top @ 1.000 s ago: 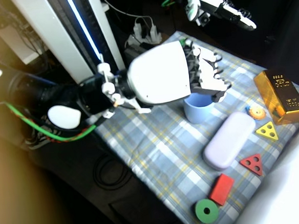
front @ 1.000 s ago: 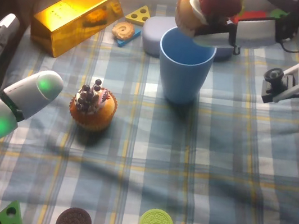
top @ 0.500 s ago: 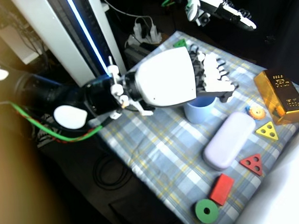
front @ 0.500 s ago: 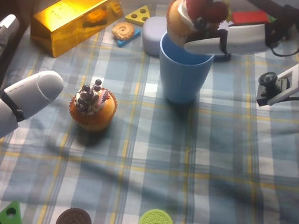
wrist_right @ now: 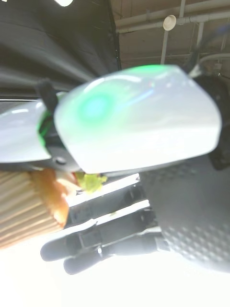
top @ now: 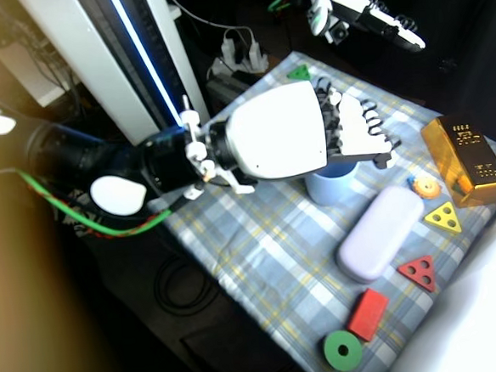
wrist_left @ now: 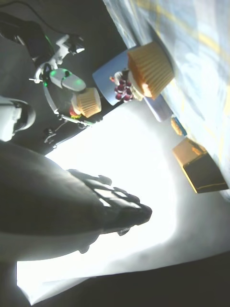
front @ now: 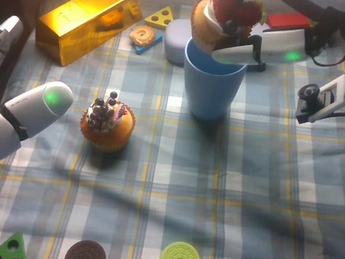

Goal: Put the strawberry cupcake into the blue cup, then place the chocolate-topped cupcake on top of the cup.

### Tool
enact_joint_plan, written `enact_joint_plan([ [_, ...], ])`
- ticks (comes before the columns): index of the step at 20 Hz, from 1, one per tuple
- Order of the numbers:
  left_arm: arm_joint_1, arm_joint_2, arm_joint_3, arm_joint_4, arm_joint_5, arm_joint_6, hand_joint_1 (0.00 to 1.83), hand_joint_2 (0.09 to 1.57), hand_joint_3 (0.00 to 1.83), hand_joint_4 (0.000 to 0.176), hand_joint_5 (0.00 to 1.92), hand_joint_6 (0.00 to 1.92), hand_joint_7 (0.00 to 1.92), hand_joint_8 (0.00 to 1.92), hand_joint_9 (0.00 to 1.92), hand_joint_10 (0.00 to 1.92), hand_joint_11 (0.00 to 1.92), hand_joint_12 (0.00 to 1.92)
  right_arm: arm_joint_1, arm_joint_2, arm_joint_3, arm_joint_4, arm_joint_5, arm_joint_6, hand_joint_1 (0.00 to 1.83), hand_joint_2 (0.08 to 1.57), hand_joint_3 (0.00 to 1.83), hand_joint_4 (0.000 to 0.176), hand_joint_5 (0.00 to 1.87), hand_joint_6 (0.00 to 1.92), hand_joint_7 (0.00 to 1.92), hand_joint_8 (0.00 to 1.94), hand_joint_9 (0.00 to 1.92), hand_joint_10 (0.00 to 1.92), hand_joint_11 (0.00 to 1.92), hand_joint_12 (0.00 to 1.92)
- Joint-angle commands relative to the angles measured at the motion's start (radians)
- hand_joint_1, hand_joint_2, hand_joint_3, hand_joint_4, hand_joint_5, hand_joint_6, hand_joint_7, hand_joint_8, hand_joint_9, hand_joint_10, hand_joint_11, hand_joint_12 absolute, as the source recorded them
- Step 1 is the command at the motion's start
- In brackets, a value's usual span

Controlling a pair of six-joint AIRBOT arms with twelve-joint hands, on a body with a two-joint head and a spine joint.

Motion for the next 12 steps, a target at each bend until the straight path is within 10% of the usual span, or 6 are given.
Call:
enact_joint_plan([
  [1,-0.007,-0.002,0.001,0.043,-0.113,-0.008,0.0,0.78,0.0,0.08,0.04,0.0,0.01,0.0,0.0,0.0,0.0,0.0,0.017,-0.002,0.002,0.035,0.112,0.006,0.92,1.09,0.0,0.0,0.84,0.0,0.89,0.0,0.88,0.0,0.46,0.82],
  [12,-0.007,-0.001,0.001,0.043,-0.116,-0.008,0.0,0.76,0.0,0.089,0.05,0.0,0.02,0.01,0.0,0.0,0.0,0.0,0.017,-0.001,0.002,0.032,0.107,0.006,0.96,1.01,0.0,0.0,0.71,0.0,0.81,0.0,0.82,0.01,0.44,0.81],
])
